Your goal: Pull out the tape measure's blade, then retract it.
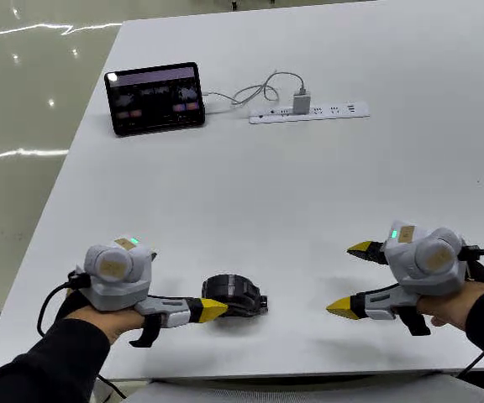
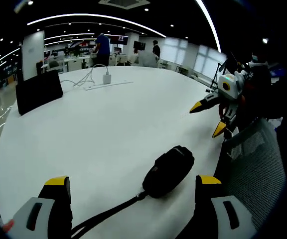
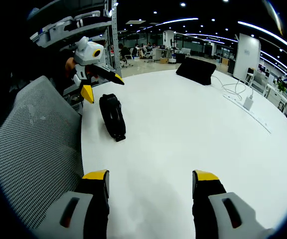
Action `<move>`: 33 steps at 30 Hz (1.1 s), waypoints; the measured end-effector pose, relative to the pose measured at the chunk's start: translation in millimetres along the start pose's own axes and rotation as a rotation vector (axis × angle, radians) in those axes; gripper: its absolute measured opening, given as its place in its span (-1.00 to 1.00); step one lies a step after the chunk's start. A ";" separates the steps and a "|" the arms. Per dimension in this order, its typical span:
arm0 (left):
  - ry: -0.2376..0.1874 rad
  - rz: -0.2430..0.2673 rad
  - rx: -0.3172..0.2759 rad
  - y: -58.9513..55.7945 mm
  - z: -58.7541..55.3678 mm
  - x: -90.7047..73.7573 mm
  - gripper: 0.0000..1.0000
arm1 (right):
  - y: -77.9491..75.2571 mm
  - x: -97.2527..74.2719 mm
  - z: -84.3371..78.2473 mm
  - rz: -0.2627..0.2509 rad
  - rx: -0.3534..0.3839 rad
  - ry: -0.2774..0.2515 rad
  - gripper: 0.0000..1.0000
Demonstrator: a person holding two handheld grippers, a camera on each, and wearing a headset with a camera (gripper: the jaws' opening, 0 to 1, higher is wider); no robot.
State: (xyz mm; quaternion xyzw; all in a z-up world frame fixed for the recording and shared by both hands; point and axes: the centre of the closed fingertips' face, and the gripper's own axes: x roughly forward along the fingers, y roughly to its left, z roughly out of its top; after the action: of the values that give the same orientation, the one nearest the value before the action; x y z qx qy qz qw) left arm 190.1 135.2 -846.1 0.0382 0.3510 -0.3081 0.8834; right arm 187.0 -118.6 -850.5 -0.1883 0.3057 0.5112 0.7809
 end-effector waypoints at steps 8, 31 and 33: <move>0.027 -0.017 0.046 10.1 -20.4 -13.9 1.00 | -20.1 -31.4 -22.2 -0.070 0.042 -0.013 0.46; 0.003 0.043 0.078 26.9 -17.1 -39.6 1.00 | -28.4 -92.0 -68.5 -0.177 0.113 -0.007 1.00; 0.009 0.022 0.062 23.2 -17.6 -40.4 1.00 | -28.7 -95.2 -69.7 -0.180 0.121 -0.008 1.00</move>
State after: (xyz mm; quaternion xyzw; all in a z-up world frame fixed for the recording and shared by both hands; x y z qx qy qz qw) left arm 170.1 179.8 -836.8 0.0710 0.3448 -0.3088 0.8836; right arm 165.8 -237.6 -838.9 -0.1656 0.3147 0.4206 0.8347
